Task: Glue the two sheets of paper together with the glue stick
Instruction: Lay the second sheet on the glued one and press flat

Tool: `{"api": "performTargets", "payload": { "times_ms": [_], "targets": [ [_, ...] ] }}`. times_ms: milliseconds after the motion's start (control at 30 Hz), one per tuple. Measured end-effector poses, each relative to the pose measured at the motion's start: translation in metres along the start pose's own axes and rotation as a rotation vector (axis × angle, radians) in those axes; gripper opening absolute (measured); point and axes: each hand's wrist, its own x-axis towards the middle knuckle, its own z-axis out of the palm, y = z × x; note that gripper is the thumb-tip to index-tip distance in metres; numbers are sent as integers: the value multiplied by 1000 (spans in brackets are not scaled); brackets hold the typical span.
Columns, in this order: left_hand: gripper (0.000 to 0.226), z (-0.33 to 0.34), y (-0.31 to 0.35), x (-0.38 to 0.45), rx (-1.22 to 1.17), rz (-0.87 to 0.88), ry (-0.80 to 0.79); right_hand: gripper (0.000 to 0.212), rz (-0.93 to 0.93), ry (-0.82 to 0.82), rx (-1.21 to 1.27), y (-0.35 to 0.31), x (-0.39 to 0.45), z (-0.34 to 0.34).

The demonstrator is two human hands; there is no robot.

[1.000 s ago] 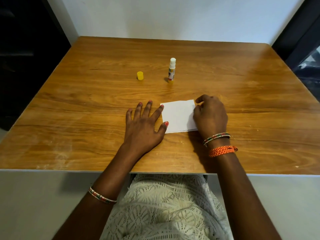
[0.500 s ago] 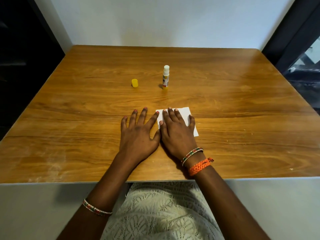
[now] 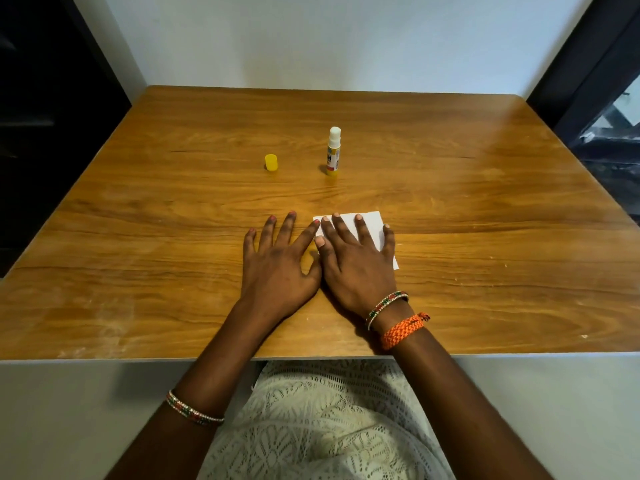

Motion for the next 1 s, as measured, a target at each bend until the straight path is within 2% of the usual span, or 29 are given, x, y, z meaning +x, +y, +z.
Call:
{"api": "performTargets", "payload": {
  "times_ms": [200, 767, 933, 1000],
  "targets": [
    [64, 0, 2, 1, -10, -24, -9, 61, 132, 56, -111, 20, -4, -1],
    [65, -2, 2, 1, -19, -20, -32, 65, 259, 59, -194, 22, 4, -1],
    [65, -3, 2, 0, -14, -2, -41, 50, 22, 23, -87, -2, 11, 2],
    [65, -2, 1, 0, -16, -8, -30, 50, 37, 44, -108, 7, 10, 2]
  ]
}}
